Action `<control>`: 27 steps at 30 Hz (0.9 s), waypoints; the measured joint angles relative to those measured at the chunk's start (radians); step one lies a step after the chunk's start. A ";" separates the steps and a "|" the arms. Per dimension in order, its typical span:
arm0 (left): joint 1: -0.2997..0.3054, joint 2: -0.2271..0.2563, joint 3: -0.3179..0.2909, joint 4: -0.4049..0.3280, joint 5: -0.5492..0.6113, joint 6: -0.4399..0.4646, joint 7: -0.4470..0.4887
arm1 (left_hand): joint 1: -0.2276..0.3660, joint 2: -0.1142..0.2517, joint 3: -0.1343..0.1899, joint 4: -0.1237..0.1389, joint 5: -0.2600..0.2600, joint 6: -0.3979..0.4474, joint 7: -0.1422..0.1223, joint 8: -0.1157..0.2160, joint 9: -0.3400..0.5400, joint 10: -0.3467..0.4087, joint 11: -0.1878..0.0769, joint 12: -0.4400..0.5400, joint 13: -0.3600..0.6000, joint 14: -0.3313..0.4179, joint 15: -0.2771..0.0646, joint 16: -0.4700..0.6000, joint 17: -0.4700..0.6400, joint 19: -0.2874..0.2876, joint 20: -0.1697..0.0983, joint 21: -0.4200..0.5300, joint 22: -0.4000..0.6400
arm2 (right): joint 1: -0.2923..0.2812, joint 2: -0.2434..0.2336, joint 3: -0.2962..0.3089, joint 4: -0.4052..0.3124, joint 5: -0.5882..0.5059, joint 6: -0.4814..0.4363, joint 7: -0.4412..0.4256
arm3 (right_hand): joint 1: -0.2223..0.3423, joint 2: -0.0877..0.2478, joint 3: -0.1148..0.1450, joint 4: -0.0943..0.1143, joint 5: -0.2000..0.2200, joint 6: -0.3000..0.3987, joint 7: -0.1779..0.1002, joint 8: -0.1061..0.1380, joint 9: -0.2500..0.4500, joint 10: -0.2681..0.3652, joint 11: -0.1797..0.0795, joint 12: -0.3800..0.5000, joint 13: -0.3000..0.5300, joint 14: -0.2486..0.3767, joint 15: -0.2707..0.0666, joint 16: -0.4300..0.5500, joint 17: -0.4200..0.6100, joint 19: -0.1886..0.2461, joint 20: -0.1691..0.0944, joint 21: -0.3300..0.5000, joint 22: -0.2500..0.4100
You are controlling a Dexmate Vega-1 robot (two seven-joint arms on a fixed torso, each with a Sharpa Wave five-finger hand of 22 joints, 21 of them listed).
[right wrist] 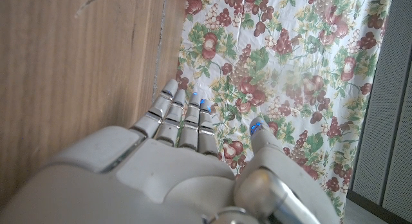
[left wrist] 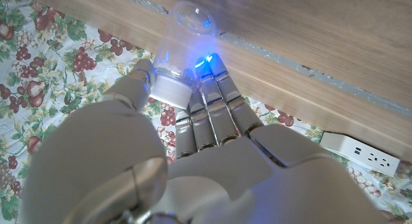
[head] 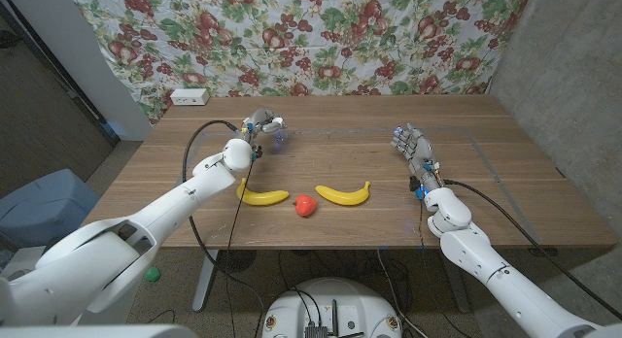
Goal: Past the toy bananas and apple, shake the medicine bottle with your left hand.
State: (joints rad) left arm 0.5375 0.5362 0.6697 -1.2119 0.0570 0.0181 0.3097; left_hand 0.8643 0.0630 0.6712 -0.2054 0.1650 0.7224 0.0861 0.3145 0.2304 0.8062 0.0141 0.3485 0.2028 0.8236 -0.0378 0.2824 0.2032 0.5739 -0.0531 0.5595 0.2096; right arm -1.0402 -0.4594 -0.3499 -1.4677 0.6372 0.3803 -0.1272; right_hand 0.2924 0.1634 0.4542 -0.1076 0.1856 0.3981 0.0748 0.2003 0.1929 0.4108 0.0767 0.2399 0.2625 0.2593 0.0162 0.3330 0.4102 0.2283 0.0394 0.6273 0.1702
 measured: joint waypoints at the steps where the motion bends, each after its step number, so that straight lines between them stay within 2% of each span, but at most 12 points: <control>1: 0.002 0.000 -0.002 -0.003 -0.002 -0.001 0.000 | 0.000 0.000 -0.001 0.001 0.000 0.000 0.000 0.000 0.000 0.000 0.000 0.000 0.000 0.000 0.000 0.000 0.000 0.000 0.000 0.000 0.000 | -0.001 0.000 0.000 0.000 0.000 0.000 0.000 | 0.000 0.000 0.000 0.000 0.000 0.000 0.000 0.000 0.000 0.000 0.000 0.000 0.000 0.000 0.000 0.000 0.000 0.000 0.000 0.000 0.000; 5: 0.010 0.001 -0.009 -0.016 -0.011 -0.005 0.001 | 0.004 -0.004 -0.004 0.004 0.000 0.000 0.000 0.000 0.000 0.000 0.000 0.000 0.005 0.000 0.000 0.000 -0.001 0.000 0.000 0.000 0.000 | -0.002 -0.002 0.001 0.000 0.001 0.001 0.001 | 0.000 0.000 0.000 0.000 0.000 0.000 0.000 0.000 0.000 0.000 0.000 0.000 0.000 0.000 0.000 0.000 0.000 0.007 0.007 0.000 0.000; 27: 0.058 0.017 -0.051 -0.092 -0.056 -0.023 0.002 | 0.017 -0.017 -0.011 0.011 -0.004 0.020 0.002 -0.002 0.005 0.007 0.000 -0.002 0.005 0.011 -0.011 -0.005 -0.005 0.000 0.000 0.018 0.000 | -0.013 -0.009 0.005 -0.012 0.003 0.007 0.005 | 0.000 0.000 0.000 0.000 0.000 0.000 0.000 0.000 0.000 0.000 0.000 0.000 0.000 0.000 0.000 0.000 0.000 0.011 0.003 -0.008 0.000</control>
State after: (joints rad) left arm 0.5955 0.5531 0.6190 -1.3035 0.0006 -0.0051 0.3116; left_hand 0.8815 0.0459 0.6597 -0.1940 0.1612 0.7421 0.0877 0.3125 0.2350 0.8130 0.0144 0.3466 0.2080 0.8345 -0.0486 0.2769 0.1980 0.5739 -0.0531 0.5772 0.2097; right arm -1.0533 -0.4683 -0.3452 -1.4794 0.6398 0.3875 -0.1219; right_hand 0.2924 0.1634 0.4542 -0.1076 0.1856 0.3980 0.0748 0.2003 0.1928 0.4108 0.0767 0.2399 0.2625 0.2593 0.0162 0.3328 0.4102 0.2392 0.0429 0.6195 0.1702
